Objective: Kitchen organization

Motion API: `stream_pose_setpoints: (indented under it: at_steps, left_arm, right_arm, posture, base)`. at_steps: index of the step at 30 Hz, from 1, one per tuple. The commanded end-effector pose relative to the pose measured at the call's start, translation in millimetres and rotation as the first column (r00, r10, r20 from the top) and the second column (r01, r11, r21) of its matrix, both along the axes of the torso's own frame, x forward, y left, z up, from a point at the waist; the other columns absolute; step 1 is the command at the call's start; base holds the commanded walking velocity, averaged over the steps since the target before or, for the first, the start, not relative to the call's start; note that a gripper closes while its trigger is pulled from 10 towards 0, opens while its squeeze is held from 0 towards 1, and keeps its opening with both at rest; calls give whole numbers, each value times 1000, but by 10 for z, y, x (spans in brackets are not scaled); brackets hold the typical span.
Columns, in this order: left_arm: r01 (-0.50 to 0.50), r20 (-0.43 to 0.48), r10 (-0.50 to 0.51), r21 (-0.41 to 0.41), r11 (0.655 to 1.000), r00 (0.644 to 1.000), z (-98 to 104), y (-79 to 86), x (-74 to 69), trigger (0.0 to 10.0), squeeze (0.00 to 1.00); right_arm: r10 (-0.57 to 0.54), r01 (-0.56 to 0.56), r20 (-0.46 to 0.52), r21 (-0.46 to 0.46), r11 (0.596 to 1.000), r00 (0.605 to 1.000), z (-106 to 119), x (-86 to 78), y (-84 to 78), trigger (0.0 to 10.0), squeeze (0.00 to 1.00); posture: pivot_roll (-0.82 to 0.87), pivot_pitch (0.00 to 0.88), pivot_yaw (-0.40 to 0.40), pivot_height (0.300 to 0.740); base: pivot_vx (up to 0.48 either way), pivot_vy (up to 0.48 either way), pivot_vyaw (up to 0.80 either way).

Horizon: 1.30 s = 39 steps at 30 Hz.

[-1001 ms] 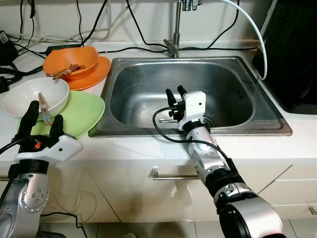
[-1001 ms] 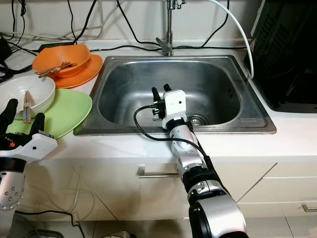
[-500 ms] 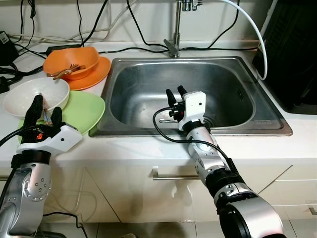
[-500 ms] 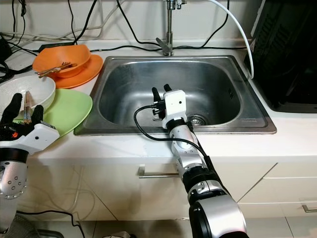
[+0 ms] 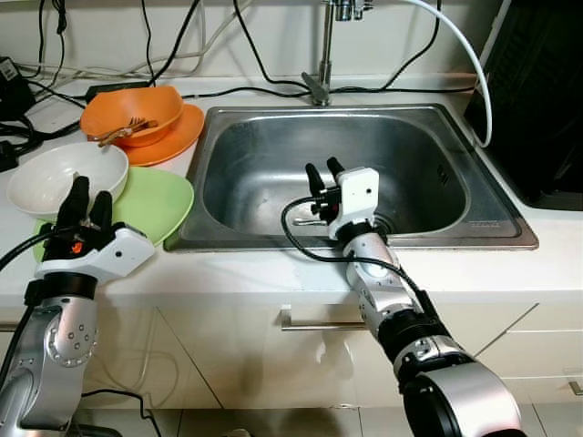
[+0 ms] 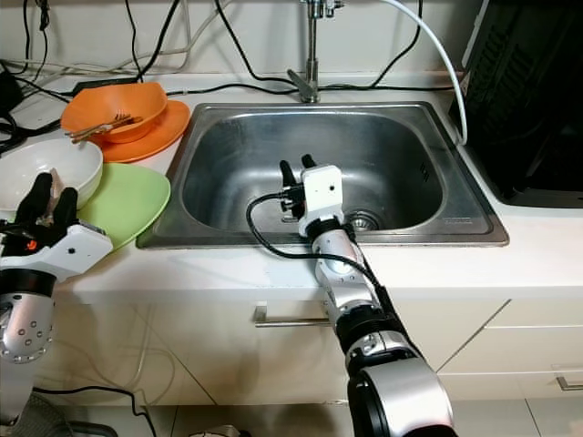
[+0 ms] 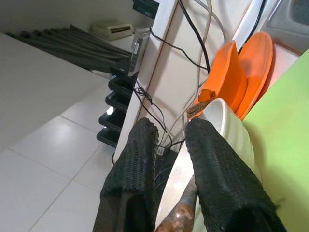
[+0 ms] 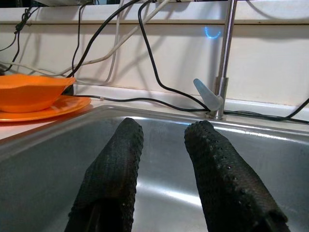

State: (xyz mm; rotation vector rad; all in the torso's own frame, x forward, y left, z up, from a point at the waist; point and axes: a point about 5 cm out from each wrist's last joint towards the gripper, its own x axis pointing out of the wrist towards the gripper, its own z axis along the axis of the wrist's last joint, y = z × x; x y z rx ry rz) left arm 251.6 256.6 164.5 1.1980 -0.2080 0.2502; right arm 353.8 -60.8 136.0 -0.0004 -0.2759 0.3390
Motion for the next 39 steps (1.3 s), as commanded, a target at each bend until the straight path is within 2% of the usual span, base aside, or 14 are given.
stream_pose_setpoints:
  at_steps: [1, 15, 21, 23, 24, 25, 26, 28, 29, 30, 32, 34, 36, 39]
  left_arm:
    - [-11, -3, 11, -4, 1000, 1000, -2, 13, 9, 0, 0]
    - [-35, 20, 35, 0, 999, 999, 33, 25, 18, 0, 0]
    - [-31, 58, 30, 10, 999, 998, 87, 1, 26, 0, 0]
    - [-12, 126, 4, 62, 998, 992, 188, -60, 22, 6627, 0]
    - [-7, 135, -3, 72, 997, 991, 204, -71, 21, 6627, 0]
    - [15, 159, -28, 86, 996, 987, 255, -107, 23, 10000, 0]
    - [70, 213, -96, 124, 990, 972, 385, -206, 35, 10000, 0]
    - [116, 246, -150, 148, 982, 958, 476, -286, 49, 10000, 0]
    - [173, 278, -220, 184, 968, 935, 583, -403, 78, 10000, 0]
    - [173, 278, -220, 184, 968, 935, 583, -403, 78, 10000, 0]
    - [300, 306, -348, 194, 934, 886, 726, -623, 139, 10000, 0]
    - [331, 311, -379, 195, 923, 872, 759, -684, 156, 10000, 0]
    - [448, 306, -479, 172, 878, 822, 838, -919, 245, 10000, 0]
    - [582, 310, -560, 27, 813, 768, 883, -1166, 378, 10000, 0]
  right_arm:
    - [-13, 13, -90, -9, 1000, 996, -219, -63, -37, 10000, 0]
    - [-18, 18, -93, -9, 1000, 996, -215, -54, -44, 10000, 0]
    - [-23, 22, -94, -9, 1000, 995, -217, -52, -53, 10000, 0]
    - [-24, 24, -94, -8, 1000, 995, -218, -52, -55, 10000, 0]
    - [-25, 24, -94, -8, 1000, 995, -217, -52, -55, 10000, 0]
    - [-25, 24, -94, -8, 1000, 995, -218, -52, -57, 10000, 0]
    - [-26, 25, -94, -10, 1000, 995, -218, -51, -59, 10000, 0]
    - [-27, 26, -94, -11, 1000, 995, -218, -50, -61, 10000, 0]
    - [-29, 28, -96, -16, 999, 995, -221, -49, -62, 10000, 0]
    - [-29, 28, -96, -16, 999, 995, -221, -49, -62, 10000, 0]
    - [-32, 31, -96, -20, 999, 995, -222, -47, -65, 10000, 0]
    - [-33, 32, -96, -20, 999, 995, -222, -46, -66, 10000, 0]
    - [-48, 46, -93, -26, 999, 994, -216, -39, -79, 10000, 0]
    - [-69, 66, -87, -33, 997, 994, -204, -25, -114, 10000, 0]
  posture:
    - [284, 27, 78, 740]
    - [286, 29, 80, 740]
    - [285, 28, 82, 740]
    - [285, 28, 80, 740]
    - [285, 28, 80, 740]
    - [285, 28, 79, 740]
    - [286, 27, 78, 740]
    - [287, 27, 77, 740]
    - [288, 27, 77, 740]
    - [288, 27, 77, 740]
    - [286, 25, 75, 740]
    - [286, 25, 75, 740]
    - [273, 19, 78, 740]
    - [255, 11, 83, 740]
  base:
    - [0, 0, 0]
    - [0, 0, 0]
    - [0, 0, 0]
    - [0, 0, 0]
    - [0, 0, 0]
    - [0, 0, 0]
    - [0, 0, 0]
    - [0, 0, 0]
    - [0, 0, 0]
    - [0, 0, 0]
    - [0, 0, 0]
    - [0, 0, 0]
    - [0, 0, 0]
    - [0, 0, 0]
